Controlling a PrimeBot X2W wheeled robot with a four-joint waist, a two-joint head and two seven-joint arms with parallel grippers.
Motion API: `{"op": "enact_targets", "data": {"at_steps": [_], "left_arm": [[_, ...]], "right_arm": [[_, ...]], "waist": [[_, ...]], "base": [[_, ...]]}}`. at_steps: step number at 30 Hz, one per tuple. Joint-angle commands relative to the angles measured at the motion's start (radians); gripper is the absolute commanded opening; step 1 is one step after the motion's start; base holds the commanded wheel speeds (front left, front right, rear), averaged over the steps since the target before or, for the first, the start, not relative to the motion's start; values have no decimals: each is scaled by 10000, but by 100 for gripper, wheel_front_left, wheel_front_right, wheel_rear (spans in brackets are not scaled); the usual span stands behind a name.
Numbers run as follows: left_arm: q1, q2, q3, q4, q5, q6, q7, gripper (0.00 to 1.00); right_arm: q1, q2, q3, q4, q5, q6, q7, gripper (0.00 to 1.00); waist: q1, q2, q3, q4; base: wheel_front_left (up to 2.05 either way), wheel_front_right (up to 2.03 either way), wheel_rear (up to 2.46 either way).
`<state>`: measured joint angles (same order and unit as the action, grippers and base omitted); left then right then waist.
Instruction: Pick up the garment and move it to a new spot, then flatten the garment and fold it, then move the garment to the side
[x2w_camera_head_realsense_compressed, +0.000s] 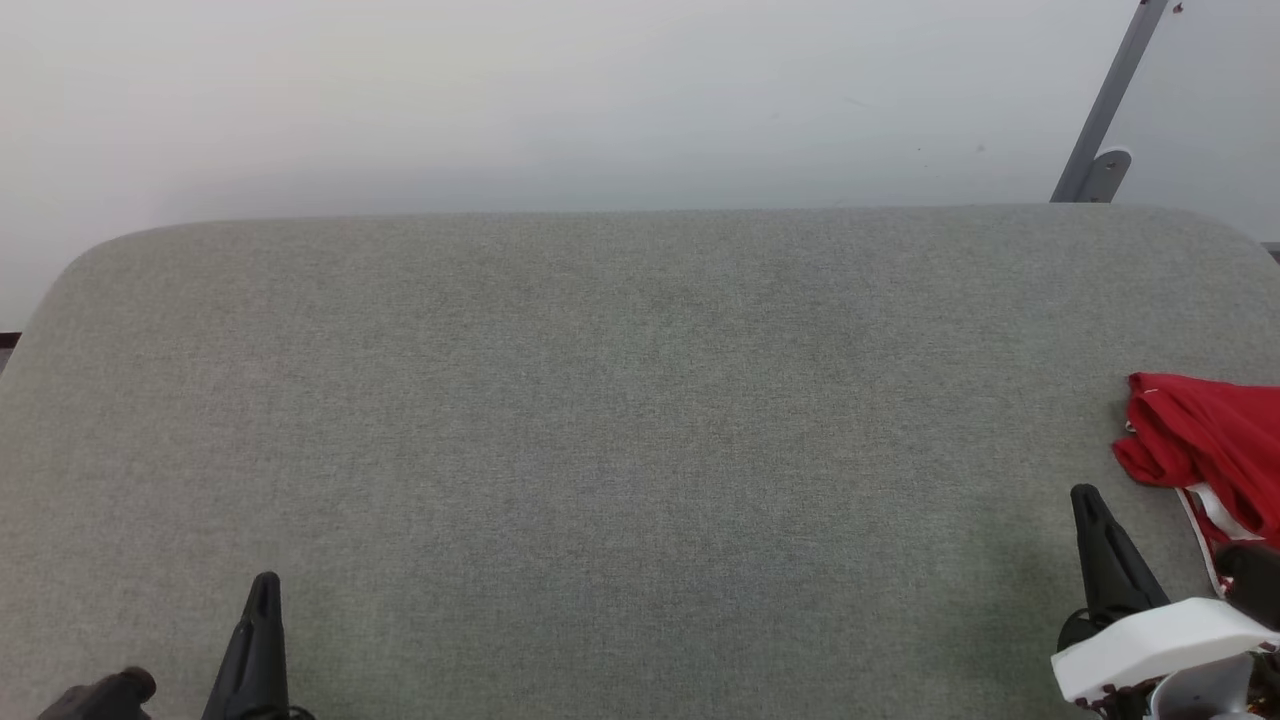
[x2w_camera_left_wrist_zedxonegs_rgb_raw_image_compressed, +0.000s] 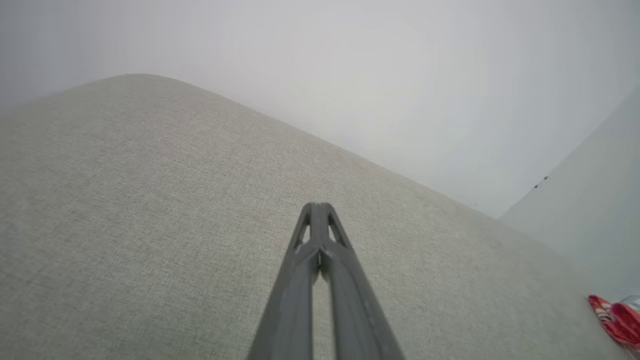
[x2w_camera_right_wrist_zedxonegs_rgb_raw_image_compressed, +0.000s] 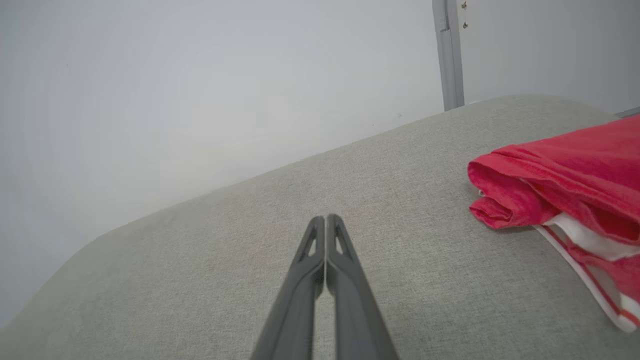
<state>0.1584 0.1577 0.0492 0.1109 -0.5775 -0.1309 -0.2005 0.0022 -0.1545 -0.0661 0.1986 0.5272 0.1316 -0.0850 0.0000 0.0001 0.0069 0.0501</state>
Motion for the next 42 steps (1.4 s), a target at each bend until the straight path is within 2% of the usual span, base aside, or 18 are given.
{"op": "enact_targets", "data": {"at_steps": [1, 22, 42], "left_arm": [[-330, 58, 62, -78, -451, 5, 113, 0], [-1052, -199, 150, 333, -3454, 2, 936, 0], [-1534, -414, 240, 612, -5486, 2, 1532, 0]], "right_arm": [[-312, -9, -51, -133, 432, -2, 77, 0], [-565, 300, -177, 31, 3504, -5, 632, 0], [-745, 512, -263, 141, 5632, -5, 1032, 0]], "waist": [[0, -1, -1, -7], [0, -1, -8, -106], [0, -1, -15, -192]], "base": [[0, 0, 0], [0, 0, 0], [0, 0, 0]]}}
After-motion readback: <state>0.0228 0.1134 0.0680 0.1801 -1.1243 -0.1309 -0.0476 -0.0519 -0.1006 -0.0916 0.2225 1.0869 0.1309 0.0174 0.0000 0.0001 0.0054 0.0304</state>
